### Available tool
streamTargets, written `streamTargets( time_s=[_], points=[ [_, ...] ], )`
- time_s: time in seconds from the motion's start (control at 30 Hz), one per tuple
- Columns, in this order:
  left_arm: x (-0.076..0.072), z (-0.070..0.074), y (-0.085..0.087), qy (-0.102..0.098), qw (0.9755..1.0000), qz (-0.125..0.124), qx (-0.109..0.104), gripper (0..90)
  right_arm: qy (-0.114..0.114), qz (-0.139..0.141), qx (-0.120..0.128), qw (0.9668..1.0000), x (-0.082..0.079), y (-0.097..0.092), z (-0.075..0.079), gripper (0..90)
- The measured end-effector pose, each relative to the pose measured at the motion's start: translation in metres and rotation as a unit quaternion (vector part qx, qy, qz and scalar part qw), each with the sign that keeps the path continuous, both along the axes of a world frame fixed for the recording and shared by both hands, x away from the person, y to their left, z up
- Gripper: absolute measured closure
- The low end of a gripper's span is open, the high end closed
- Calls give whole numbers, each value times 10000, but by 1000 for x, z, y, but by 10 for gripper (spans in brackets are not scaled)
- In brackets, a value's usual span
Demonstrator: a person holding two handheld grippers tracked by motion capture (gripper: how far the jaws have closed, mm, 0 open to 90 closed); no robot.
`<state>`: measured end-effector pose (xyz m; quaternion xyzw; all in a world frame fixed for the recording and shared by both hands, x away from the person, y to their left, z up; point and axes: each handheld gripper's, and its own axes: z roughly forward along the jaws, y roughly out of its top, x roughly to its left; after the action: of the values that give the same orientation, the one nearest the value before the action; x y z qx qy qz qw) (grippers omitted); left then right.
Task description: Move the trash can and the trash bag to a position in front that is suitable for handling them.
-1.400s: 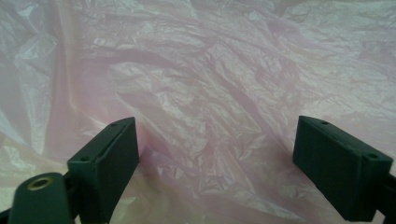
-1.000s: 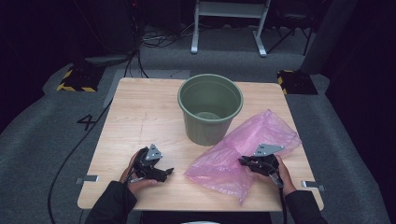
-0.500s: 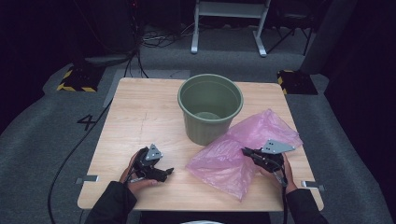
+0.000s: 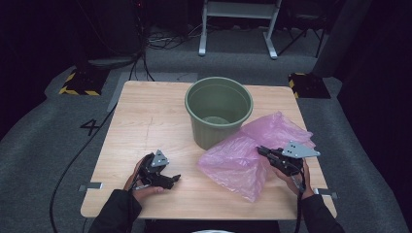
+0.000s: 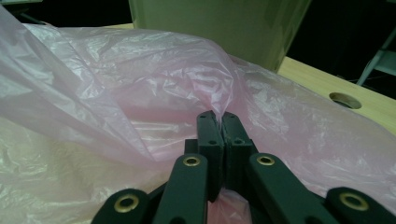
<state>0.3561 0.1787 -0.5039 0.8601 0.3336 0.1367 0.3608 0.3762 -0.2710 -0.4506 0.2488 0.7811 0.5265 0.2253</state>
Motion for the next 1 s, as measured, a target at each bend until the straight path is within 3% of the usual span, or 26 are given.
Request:
streamTargets(
  time_s=[0.47,1.0],
  points=[
    [0,0,0,6,10000,5,-9,144,-324,-44,154,9993,-4,-7,11,888],
    [2,0,-1,5,10000,-62,-20,145,-456,-115,248,9986,-9,-8,19,889]
  ],
)
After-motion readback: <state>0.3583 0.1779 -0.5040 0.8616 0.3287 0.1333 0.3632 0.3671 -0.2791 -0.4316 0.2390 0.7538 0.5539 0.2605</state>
